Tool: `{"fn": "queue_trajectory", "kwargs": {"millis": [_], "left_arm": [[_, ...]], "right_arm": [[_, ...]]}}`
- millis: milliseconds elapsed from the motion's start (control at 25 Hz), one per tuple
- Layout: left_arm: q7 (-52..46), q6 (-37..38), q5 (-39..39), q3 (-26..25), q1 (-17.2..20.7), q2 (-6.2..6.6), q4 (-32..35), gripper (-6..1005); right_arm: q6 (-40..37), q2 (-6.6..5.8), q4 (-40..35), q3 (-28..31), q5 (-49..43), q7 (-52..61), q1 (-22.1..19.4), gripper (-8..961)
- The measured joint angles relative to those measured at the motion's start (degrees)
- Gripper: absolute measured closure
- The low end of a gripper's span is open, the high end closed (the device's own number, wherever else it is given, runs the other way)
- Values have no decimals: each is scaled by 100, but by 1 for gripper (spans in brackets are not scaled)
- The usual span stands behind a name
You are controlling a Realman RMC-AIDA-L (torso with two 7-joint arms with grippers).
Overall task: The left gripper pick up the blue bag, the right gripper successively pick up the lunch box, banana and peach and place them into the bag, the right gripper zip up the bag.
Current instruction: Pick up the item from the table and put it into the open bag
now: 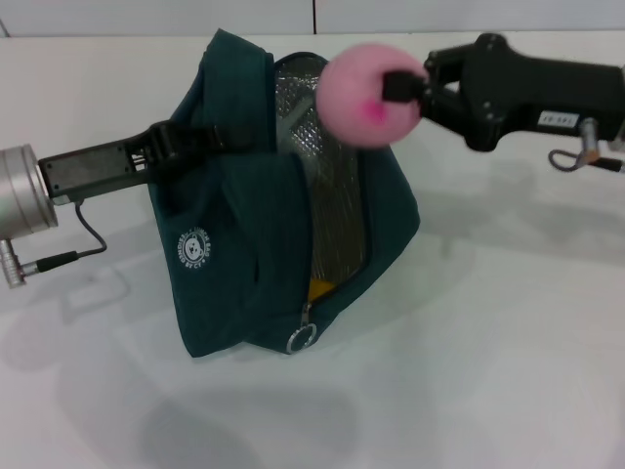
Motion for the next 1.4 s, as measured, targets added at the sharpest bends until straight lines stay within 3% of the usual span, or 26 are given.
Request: {"fn": "queue_trajectory", "kwargs": {"millis": [440,720,1400], "left_arm": [[32,0,-152,8,32,12,0,969],[34,0,-157,9,25,7,1,969],[35,-4,-141,11,37,5,1,970]], "right_arm": [[1128,22,168,-1227,568,-56,21,897],[1277,15,361,-1395,576,-11,154,882],[1319,-1,463,-1656,584,162,333,601]]}}
